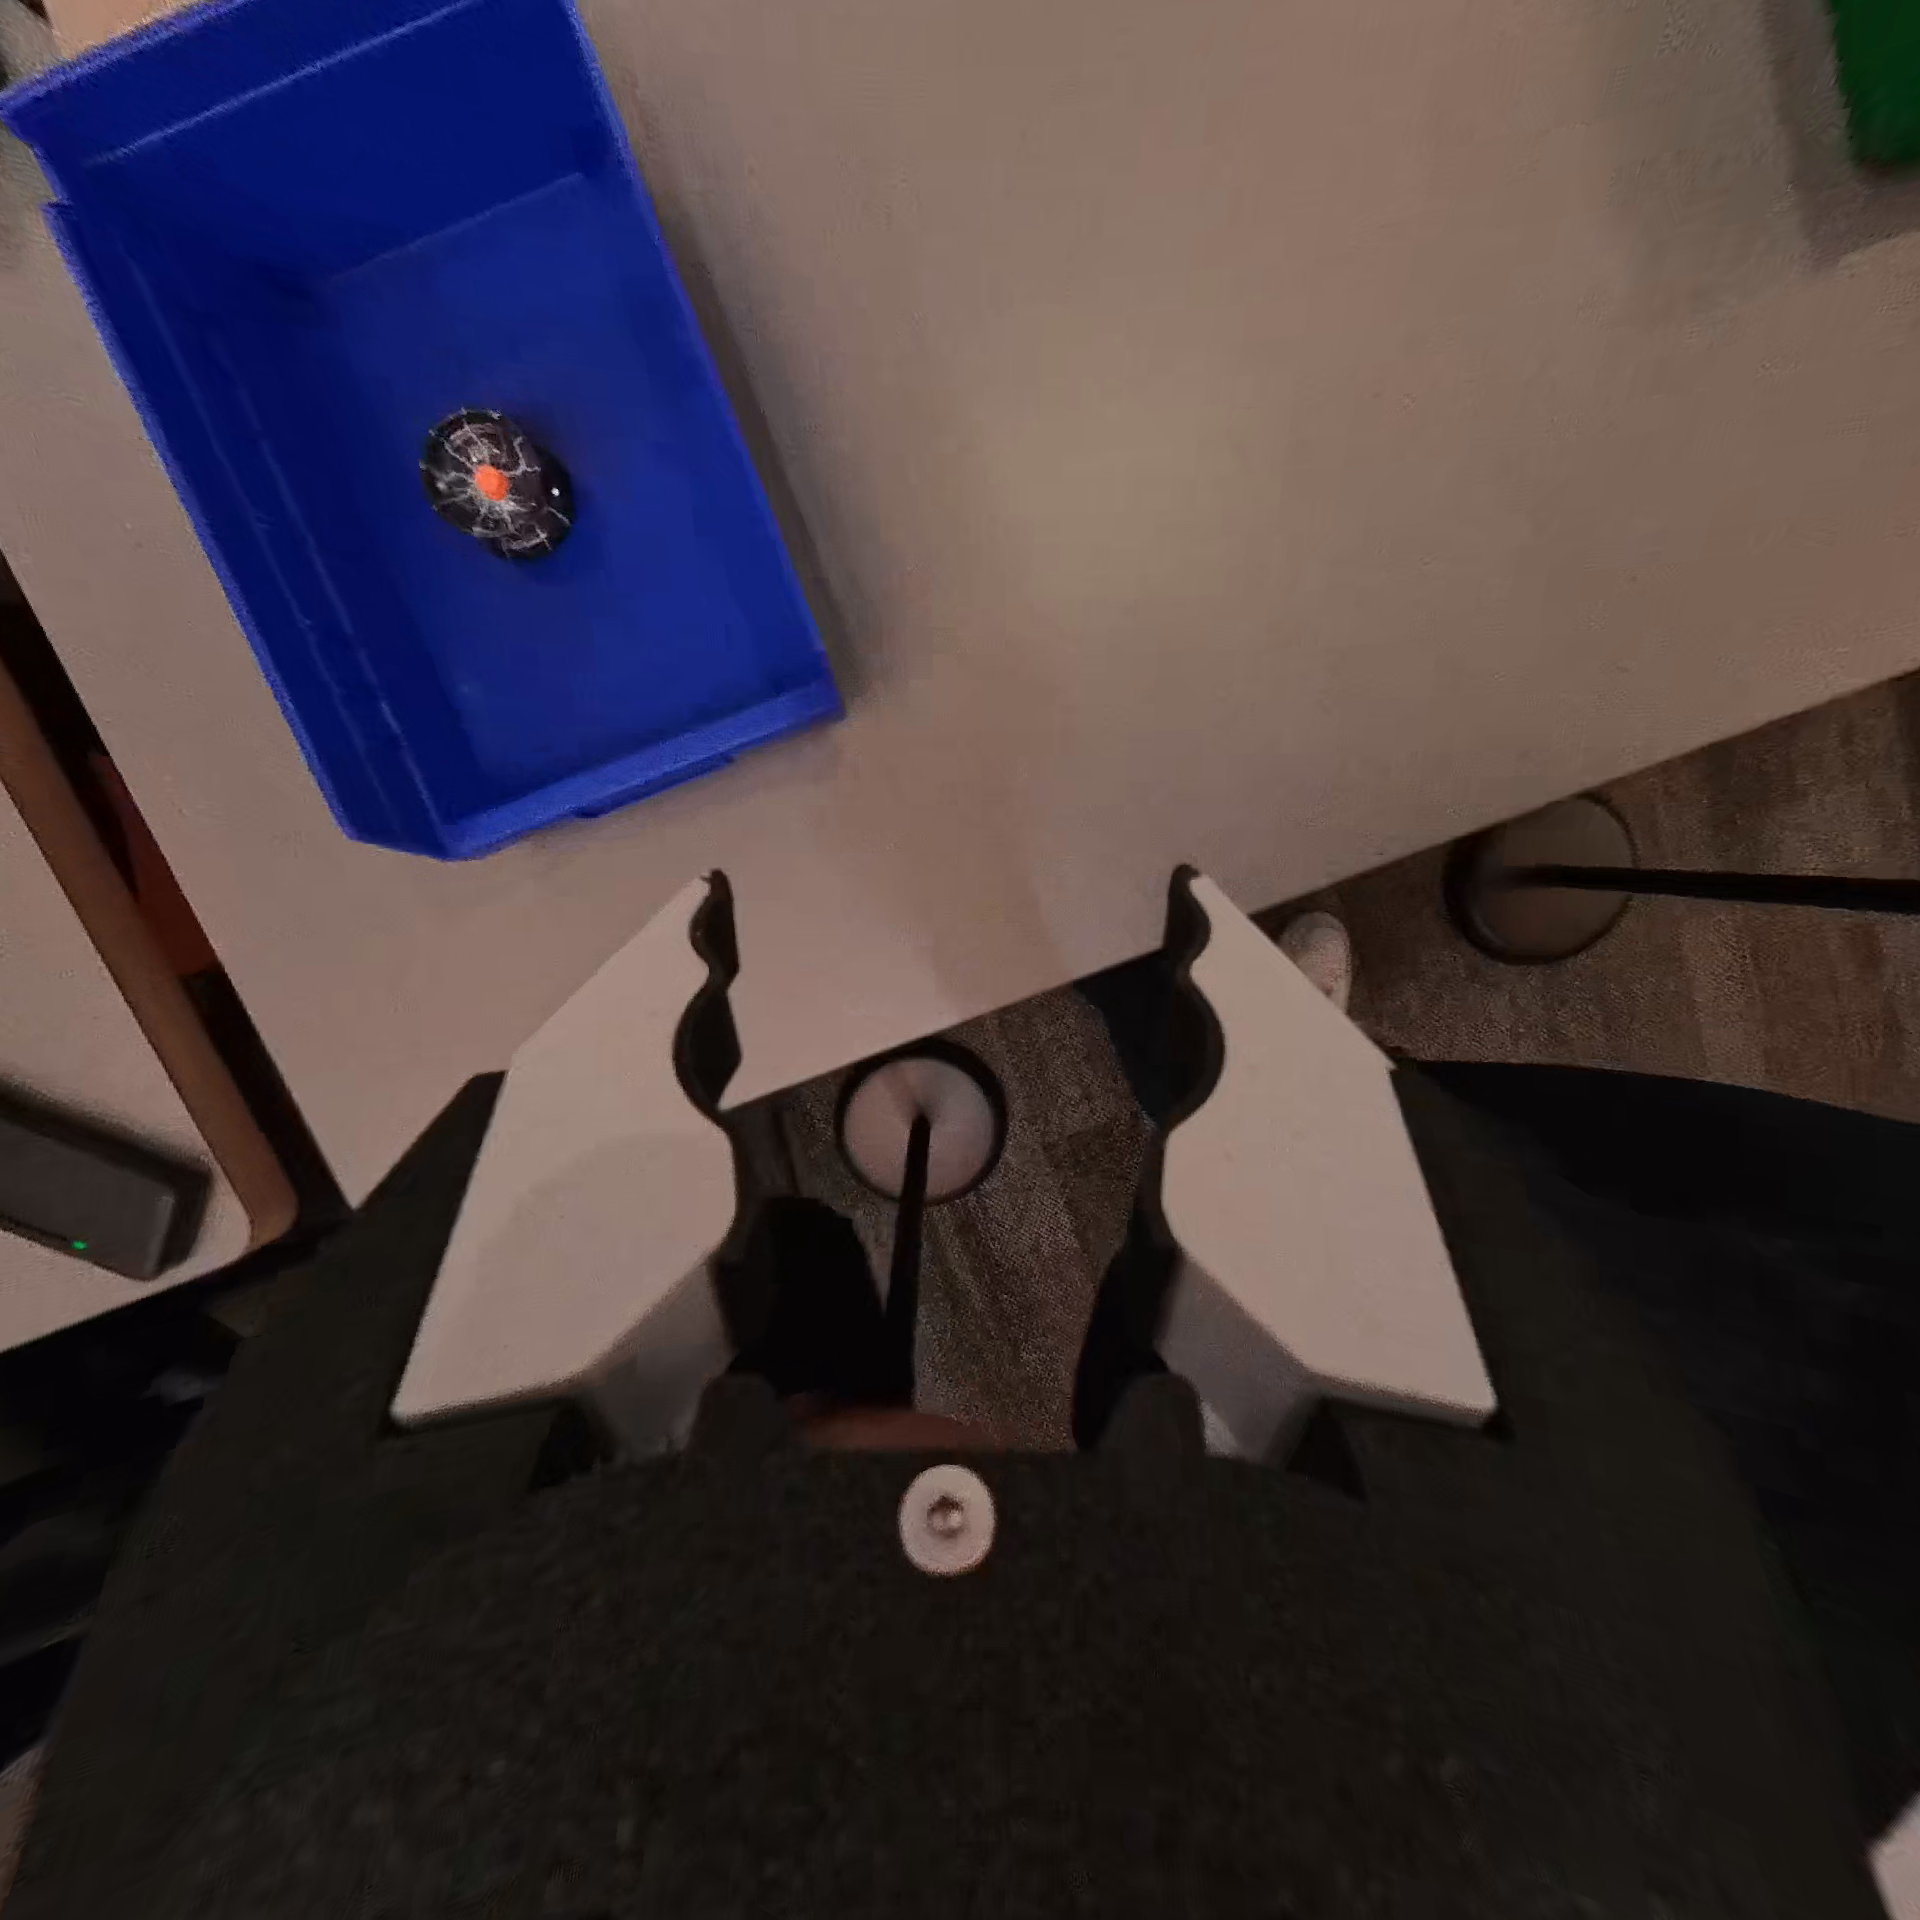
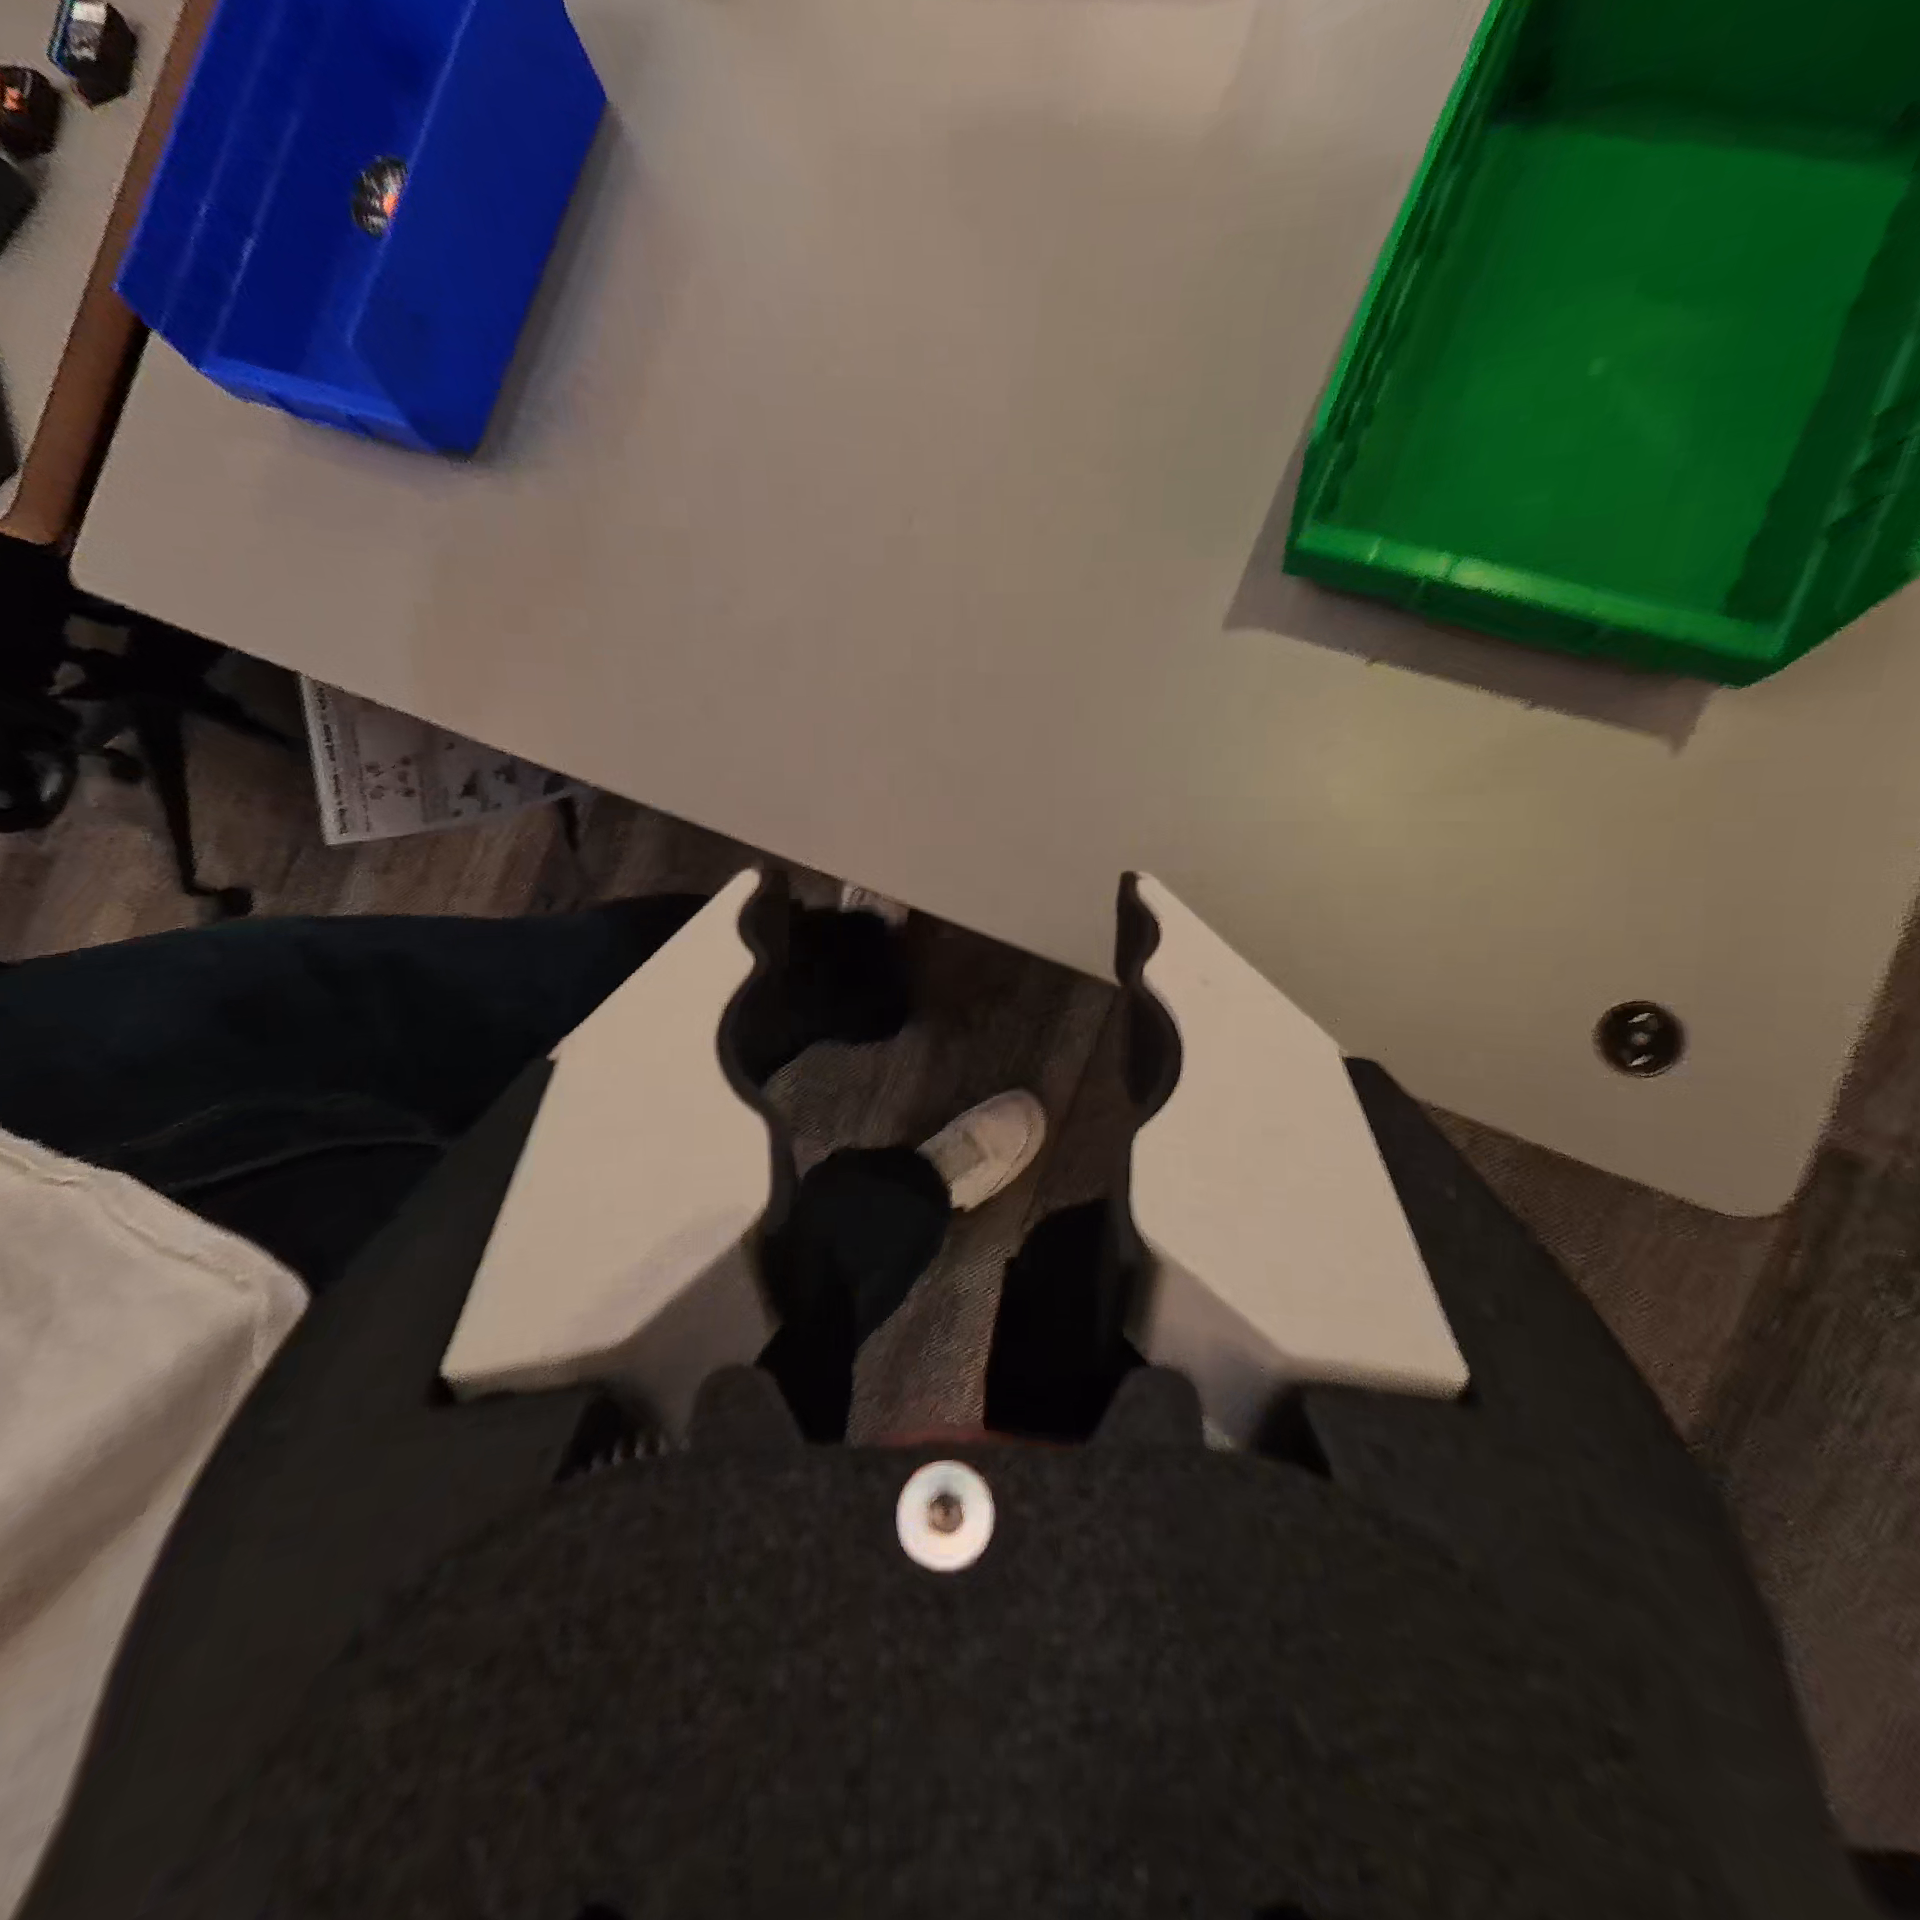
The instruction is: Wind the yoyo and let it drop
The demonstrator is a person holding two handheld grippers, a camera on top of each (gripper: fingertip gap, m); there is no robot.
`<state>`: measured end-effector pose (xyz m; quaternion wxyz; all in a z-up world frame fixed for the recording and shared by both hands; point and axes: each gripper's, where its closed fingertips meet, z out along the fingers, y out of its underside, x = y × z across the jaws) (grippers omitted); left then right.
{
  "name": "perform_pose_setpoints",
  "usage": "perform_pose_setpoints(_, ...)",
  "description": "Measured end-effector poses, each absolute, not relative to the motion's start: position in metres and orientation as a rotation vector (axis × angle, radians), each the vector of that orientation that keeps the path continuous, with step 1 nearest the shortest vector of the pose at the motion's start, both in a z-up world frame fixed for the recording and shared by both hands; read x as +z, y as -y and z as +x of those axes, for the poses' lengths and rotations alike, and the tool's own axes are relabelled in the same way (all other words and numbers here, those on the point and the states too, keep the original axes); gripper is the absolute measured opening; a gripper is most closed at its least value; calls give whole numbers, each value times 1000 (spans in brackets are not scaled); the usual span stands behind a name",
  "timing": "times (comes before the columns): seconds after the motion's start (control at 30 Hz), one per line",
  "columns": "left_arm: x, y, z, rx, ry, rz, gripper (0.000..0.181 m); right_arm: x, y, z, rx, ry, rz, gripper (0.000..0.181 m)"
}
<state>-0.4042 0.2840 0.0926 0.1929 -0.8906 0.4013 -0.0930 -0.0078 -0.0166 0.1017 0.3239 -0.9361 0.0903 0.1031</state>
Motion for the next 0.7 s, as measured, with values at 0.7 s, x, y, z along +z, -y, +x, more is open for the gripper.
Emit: perform_pose_setpoints(0.7, -168, -551, -422, -100, -892, -2982, 59, 61, -150, -53, 96, -153, -2713, 70)
